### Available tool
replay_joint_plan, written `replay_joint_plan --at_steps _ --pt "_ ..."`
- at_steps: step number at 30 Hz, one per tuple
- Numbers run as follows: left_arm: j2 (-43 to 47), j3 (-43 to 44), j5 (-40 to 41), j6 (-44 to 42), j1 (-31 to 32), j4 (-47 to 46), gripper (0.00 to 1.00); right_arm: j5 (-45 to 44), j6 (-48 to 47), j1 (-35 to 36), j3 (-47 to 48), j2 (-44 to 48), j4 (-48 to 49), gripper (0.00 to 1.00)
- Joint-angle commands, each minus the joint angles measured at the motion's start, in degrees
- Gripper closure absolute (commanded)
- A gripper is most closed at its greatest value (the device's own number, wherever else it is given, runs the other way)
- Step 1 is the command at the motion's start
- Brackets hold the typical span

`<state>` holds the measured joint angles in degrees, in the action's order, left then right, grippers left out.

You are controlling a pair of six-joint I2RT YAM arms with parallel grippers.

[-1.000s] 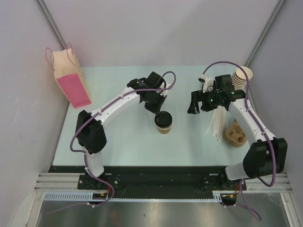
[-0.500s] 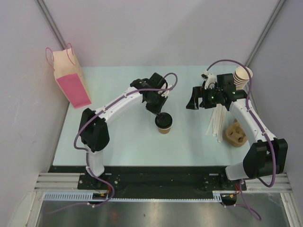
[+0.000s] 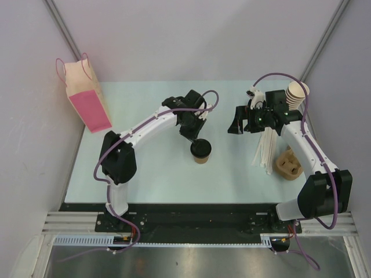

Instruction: Pack the takeout coffee

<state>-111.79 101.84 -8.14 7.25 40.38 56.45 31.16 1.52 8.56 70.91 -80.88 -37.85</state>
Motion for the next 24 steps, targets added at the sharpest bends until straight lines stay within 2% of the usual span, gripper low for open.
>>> replay_joint_plan --at_steps 1,5,8,11,19,22,24 --pt "-0.19 3.19 -0.65 -1.09 0.31 0.16 0.97 0.92 -0.11 0.23 0.01 0.99 1.37 0.01" --pt "0.08 3.1 -0.73 -1.18 0.31 0.16 0.91 0.92 -0.2 0.14 0.1 0.81 1.63 0.0" --pt "0.08 3.1 -1.09 -1.27 0.31 0.07 0.77 0.92 -0.2 0.14 0.1 0.81 1.63 0.0" --pt "-0.18 3.45 -1.18 -1.18 0.31 0.16 0.7 1.01 -0.2 0.23 0.01 0.81 1.72 0.0" --pt "1.3 5.73 -1.18 -1.53 0.22 0.33 0.6 1.98 -0.9 0.23 0.01 1.08 1.55 0.0" --pt "3.85 7.4 -1.09 -2.49 -0.21 0.77 0.52 2.68 -1.43 0.15 0.1 1.51 1.63 0.0" --pt "6.3 8.98 -1.79 -2.85 -1.44 1.38 0.42 3.47 -1.34 0.14 0.1 1.78 1.72 0.0"
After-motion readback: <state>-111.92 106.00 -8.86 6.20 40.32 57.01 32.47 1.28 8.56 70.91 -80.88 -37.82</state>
